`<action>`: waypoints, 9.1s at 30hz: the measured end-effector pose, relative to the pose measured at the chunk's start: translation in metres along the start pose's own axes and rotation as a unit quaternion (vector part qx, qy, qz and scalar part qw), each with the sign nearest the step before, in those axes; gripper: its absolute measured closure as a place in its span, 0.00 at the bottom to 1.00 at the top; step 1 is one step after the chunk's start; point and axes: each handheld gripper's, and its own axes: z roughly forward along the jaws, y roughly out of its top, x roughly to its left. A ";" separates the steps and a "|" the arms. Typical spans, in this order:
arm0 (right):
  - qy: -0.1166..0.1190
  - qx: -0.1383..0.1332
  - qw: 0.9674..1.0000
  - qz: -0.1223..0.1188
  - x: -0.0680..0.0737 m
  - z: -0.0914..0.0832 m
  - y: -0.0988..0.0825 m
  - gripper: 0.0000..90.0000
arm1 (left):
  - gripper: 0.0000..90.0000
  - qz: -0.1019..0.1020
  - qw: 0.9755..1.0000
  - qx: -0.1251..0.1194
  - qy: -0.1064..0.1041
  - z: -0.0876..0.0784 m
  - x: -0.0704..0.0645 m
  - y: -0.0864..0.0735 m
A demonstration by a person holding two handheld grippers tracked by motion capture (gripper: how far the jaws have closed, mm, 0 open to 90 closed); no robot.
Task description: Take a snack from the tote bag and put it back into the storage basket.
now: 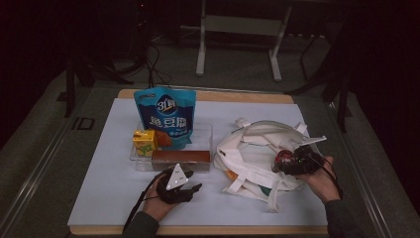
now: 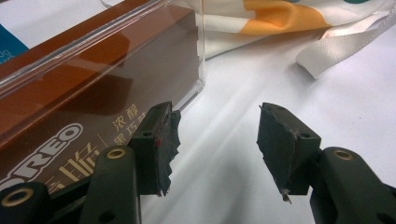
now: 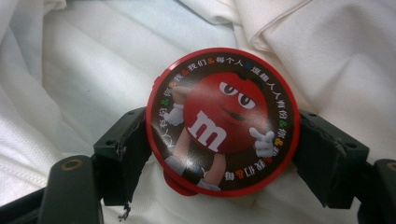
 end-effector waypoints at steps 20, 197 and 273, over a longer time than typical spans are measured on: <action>-0.010 0.000 1.000 0.010 0.005 0.008 0.004 0.28 | 0.51 0.000 1.000 0.000 0.000 0.000 0.000 0.000; 0.086 -0.081 0.986 -0.115 0.145 -0.041 0.106 0.28 | 0.51 0.002 1.000 0.000 -0.001 0.000 0.000 0.000; 0.099 -0.082 0.987 -0.098 0.190 -0.002 0.173 0.28 | 0.51 -0.003 1.000 -0.001 -0.003 0.000 0.001 0.000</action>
